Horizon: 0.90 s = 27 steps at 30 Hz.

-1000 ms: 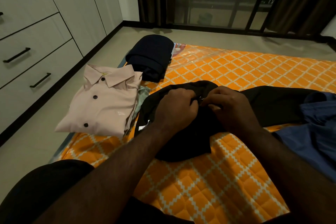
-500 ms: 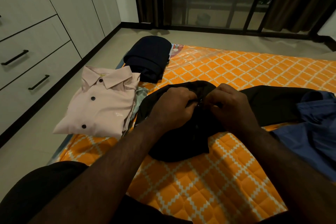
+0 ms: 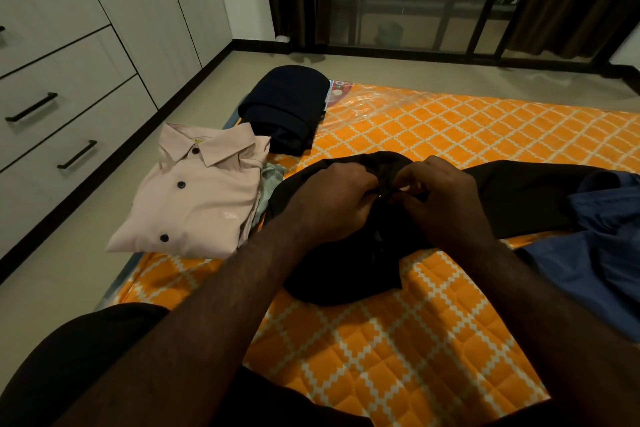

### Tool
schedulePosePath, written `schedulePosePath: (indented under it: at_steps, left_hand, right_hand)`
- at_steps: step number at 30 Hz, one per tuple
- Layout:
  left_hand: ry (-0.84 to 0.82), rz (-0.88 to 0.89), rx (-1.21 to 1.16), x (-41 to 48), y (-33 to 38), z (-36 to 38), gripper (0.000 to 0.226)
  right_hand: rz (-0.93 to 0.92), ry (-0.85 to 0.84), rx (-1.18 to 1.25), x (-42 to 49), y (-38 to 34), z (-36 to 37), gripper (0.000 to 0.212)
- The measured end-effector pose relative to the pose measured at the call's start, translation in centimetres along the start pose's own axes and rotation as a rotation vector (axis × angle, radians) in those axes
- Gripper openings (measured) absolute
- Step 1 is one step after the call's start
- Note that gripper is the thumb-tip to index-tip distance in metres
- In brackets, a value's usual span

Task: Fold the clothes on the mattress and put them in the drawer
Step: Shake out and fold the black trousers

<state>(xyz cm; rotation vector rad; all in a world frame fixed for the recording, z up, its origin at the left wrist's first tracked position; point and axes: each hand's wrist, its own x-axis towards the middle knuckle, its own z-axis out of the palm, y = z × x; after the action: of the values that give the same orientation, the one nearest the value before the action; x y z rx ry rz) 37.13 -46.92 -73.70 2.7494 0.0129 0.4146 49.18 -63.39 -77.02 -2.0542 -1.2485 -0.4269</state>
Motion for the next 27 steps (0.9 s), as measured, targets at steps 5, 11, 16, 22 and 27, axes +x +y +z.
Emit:
schedulePosePath:
  at_steps: [5, 11, 16, 22, 27]
  left_hand:
    - [-0.071, 0.038, 0.038, -0.1, -0.3, -0.2, 0.017]
    - [-0.051, 0.055, 0.015, -0.1, -0.9, -0.2, 0.024]
    - [-0.013, 0.061, -0.030, 0.0, -1.1, -1.0, 0.020]
    - [0.006, 0.001, 0.014, -0.3, -1.9, -1.0, 0.038]
    - [0.046, 0.011, 0.182, -0.6, -2.1, -1.0, 0.026]
  right_hand:
    - [-0.005, -0.012, 0.003, -0.1, -0.1, 0.1, 0.025]
    - [0.010, -0.018, 0.009, 0.0, -0.2, 0.1, 0.023]
    - [0.019, -0.007, 0.012, 0.3, -0.5, 0.3, 0.024]
    - [0.093, -0.046, 0.014, 0.6, 0.0, 0.5, 0.022]
    - [0.125, -0.151, -0.064, 0.5, 0.7, 0.5, 0.017]
